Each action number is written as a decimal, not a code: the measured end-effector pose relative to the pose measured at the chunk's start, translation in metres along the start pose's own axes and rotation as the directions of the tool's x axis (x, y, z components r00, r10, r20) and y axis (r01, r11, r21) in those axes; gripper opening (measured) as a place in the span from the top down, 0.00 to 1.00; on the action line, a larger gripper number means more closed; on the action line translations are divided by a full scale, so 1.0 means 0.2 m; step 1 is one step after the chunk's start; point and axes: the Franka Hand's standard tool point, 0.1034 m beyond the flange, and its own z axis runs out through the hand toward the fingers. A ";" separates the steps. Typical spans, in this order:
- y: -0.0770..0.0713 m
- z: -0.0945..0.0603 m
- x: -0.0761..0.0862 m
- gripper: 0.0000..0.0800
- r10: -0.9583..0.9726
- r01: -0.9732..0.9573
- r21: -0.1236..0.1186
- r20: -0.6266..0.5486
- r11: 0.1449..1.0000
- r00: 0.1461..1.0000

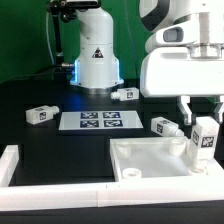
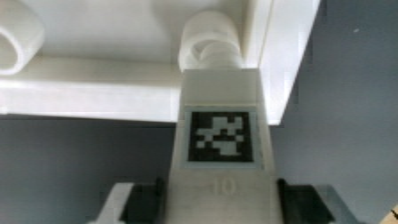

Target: Assemble one leg

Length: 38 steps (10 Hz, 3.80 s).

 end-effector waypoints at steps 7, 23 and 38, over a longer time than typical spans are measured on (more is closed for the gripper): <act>-0.01 0.02 0.02 0.63 -0.011 0.012 0.016 -0.070 1.000 0.998; 0.01 0.09 -0.06 0.63 -0.059 0.062 0.017 -0.111 0.998 0.992; 0.06 0.12 0.03 0.19 0.032 -0.024 -0.030 0.307 0.999 0.951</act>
Offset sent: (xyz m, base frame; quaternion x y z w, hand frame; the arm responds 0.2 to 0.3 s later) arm -0.0049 -0.0031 -0.0132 -0.0106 0.0177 -0.0048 0.9998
